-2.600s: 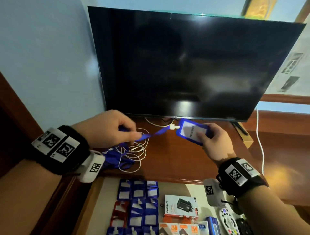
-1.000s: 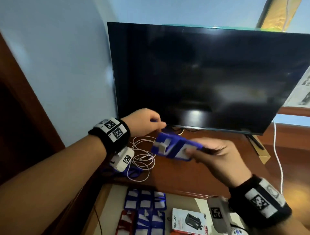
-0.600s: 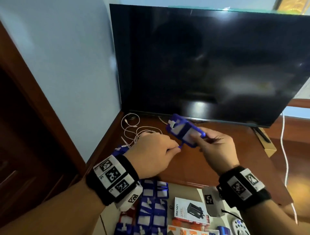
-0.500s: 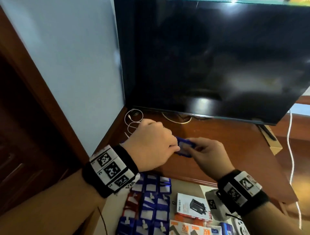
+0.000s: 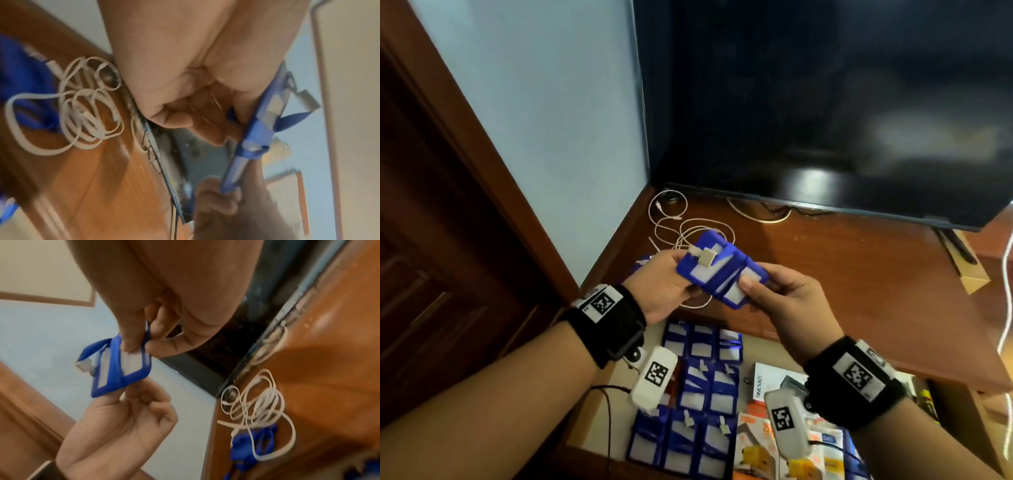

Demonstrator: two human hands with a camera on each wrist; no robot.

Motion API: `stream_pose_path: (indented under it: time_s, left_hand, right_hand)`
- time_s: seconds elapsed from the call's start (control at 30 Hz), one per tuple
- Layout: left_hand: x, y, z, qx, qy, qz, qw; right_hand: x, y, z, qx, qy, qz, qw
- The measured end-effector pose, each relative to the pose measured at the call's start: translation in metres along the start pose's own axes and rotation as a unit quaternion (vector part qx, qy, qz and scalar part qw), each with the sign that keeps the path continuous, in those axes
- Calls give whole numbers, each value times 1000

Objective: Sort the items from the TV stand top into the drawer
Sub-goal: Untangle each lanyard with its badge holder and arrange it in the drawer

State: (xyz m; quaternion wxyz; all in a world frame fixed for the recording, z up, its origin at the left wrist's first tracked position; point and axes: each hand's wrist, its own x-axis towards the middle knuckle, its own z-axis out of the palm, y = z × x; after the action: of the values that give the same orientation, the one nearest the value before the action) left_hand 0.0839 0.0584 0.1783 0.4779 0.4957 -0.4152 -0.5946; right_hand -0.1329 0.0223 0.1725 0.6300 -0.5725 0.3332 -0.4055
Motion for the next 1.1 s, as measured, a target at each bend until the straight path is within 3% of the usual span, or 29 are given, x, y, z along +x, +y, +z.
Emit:
stream_pose_path:
  time_s: [0.1,0.23,0.33,0.4,0.47,0.53,0.6,0.7,0.9,1.03,1.1]
  left_hand:
    - [-1,-26,8,-185,81,-49,978]
    - [-9,-47,0,-225,98,-80,966]
    - [-16,-57,-10,-217,102,-96,966]
    - [-21,-63,-17,-140,90,-99,981]
    - [-25,-75,-25,24,76,-93,993]
    - [-25,-93,-35,151,71,-102,981]
    - [-23,-119,-49,211,60,-147,964]
    - [-16,-160,-75,302,59,-228,924]
    - [6,-206,-100,434,39,-307,846]
    - [15,-222,-98,474,10,-337,814]
    - [15,-231,-96,480,16,-351,804]
  right_hand:
    - [-1,26,14,105,44,81,990]
    - [-6,51,24,96,63,141,983]
    - [-11,58,28,-3,66,158,985]
    - [-12,69,26,-91,28,171,981]
    - [-12,85,23,-215,-37,181,959]
    - [-13,102,20,-355,-119,174,911]
    - [-17,117,18,-461,-203,165,848]
    - [-22,132,12,-541,-268,185,775]
    - [-16,132,1,-553,-236,205,773]
    - [7,113,5,-589,-214,166,762]
    - [25,105,12,-568,-204,156,782]
